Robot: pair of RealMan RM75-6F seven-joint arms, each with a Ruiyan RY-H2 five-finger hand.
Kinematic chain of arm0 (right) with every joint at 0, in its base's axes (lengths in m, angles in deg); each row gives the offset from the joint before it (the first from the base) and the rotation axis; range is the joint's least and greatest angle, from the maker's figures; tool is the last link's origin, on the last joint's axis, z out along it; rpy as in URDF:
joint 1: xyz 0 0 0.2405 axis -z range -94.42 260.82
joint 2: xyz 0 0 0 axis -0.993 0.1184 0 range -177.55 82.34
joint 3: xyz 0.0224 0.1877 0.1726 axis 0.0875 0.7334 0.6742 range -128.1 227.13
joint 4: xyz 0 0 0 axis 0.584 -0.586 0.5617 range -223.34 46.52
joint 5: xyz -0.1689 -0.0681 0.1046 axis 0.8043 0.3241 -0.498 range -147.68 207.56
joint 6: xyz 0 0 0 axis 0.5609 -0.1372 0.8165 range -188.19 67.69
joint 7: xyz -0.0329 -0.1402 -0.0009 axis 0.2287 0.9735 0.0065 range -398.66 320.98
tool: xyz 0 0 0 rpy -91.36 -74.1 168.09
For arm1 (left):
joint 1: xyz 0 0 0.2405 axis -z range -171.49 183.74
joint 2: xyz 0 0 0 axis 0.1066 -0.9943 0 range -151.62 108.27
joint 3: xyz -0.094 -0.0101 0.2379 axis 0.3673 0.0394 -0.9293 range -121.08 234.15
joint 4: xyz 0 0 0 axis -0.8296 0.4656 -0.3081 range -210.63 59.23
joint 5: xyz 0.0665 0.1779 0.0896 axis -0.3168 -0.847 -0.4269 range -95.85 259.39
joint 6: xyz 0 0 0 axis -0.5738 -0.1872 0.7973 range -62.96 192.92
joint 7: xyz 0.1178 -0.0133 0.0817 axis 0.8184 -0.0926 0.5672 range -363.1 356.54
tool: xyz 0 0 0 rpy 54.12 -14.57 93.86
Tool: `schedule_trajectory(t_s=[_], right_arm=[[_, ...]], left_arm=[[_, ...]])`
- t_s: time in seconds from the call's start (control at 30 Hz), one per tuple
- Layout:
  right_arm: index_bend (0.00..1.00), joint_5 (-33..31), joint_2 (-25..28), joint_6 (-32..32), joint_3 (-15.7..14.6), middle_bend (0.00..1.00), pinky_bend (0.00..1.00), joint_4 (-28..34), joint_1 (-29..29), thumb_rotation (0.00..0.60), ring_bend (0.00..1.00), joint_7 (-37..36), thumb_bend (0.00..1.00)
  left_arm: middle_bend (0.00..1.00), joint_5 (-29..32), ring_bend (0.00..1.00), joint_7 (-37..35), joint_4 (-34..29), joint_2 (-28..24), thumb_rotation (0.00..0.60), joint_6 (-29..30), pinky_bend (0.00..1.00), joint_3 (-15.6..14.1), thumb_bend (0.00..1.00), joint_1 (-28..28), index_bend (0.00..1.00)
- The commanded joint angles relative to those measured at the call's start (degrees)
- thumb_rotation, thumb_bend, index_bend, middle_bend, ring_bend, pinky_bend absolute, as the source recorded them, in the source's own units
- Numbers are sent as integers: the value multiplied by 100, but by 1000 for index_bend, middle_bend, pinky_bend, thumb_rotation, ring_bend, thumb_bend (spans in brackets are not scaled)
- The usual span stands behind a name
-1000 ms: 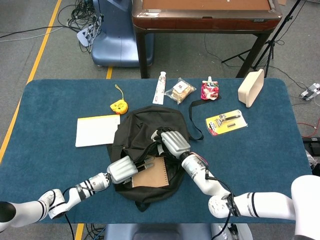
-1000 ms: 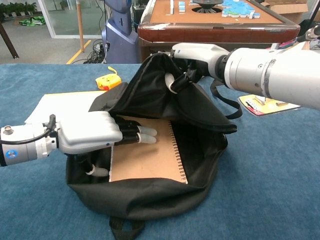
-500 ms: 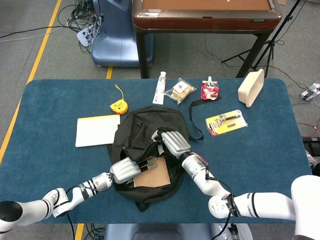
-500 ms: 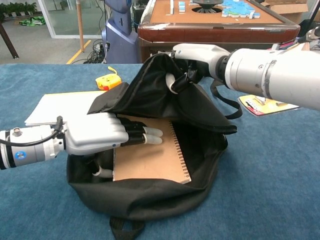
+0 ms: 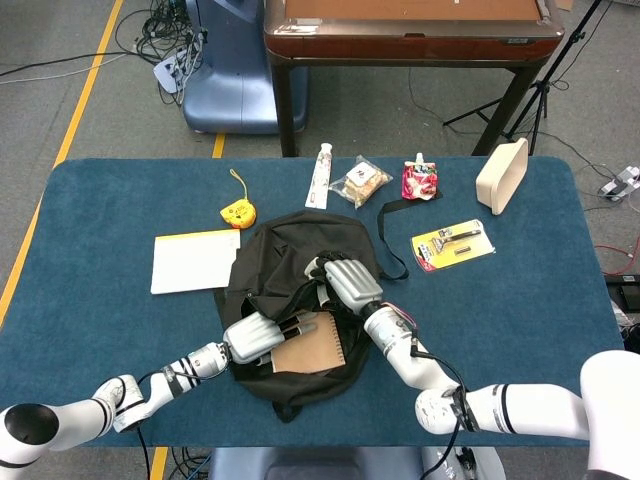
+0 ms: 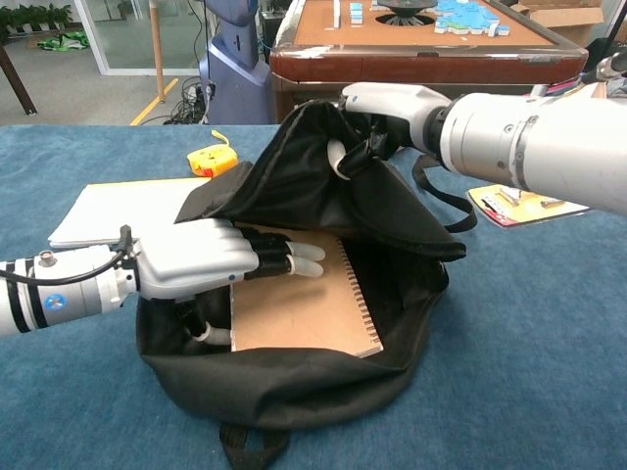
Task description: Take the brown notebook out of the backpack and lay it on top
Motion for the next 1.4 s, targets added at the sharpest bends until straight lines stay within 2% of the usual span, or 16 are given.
schedule_trajectory(t_s=[0.03,0.17,0.57,0.77,0.9,1.07,1.13,1.23,1.4], right_arm=[[640,-14,-12,10,4,295,138,-20,-6,600,120,0,884],[640,-30,-26,15,11,295,138,-52,-5,600,120,-10,884],[640,-84,-60,48,27,295,139,-156,-22,600,120,-11,884],[640,-121,-63,44,35,295,138,-211,-27,600,122,8,884],[640,-159,-30,39,71,295,139,-230,-30,600,122,8,884],[640,-211,-13,74,84,295,138,-276,-44,600,122,16,884],[640,-218,-22,90,81,295,138,-295,-49,600,122,12,884],[640,-227,-29,104,87,295,139,-326,-57,600,122,7,884],[640,-262,-33,111,103,295,139,-397,-65,600,122,1,884]], left_arm=[[29,16,68,-127,143,90,600,53,179,2,199,2,116],[29,8,69,-287,254,145,600,115,178,-17,222,5,142],[38,-28,72,-570,521,271,600,262,179,-88,410,4,254],[71,-37,88,-753,546,298,600,337,179,-110,530,9,363],[146,-10,129,-995,505,295,600,416,179,-112,579,-15,454],[269,-37,206,-1141,444,249,600,612,179,-115,580,-54,472],[332,-54,279,-1188,392,223,600,707,181,-113,580,-73,480],[422,-81,374,-1260,321,188,600,863,220,-108,580,-107,497],[512,-149,445,-1422,237,147,600,1130,295,-106,584,-154,516]])
